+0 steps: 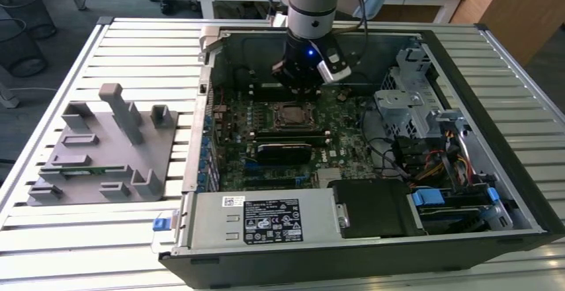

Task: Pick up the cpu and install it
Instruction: 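Install the first cpu locking lever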

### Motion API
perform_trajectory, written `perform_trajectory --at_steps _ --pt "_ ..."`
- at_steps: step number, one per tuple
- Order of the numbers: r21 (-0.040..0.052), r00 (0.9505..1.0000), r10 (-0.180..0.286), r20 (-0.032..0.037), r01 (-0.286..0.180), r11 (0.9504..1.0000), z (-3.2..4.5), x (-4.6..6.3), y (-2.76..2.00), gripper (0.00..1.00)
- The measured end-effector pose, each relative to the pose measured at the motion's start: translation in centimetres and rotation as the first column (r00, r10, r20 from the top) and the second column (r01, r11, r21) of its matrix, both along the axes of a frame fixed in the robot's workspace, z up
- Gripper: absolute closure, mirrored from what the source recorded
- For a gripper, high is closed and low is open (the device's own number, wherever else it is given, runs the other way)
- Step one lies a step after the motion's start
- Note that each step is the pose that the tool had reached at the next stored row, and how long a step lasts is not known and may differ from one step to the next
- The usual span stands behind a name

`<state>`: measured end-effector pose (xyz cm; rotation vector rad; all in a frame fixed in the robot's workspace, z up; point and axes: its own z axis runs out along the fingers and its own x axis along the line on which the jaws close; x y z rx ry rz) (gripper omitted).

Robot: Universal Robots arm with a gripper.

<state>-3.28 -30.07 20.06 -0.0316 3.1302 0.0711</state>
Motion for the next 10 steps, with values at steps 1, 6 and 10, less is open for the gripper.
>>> perform_trajectory --at_steps 1,6,10 --pt "0.0 1.0 0.0 0.0 0.0 1.0 -0.05 0.0 0.0 0.89" --pt "-0.0002 1.0 0.001 -0.0001 -0.001 1.0 -0.14 0.01 0.0 0.89" --pt "0.0001 1.0 0.001 0.0001 -0.001 1.0 -0.04 0.02 0.0 0.89"
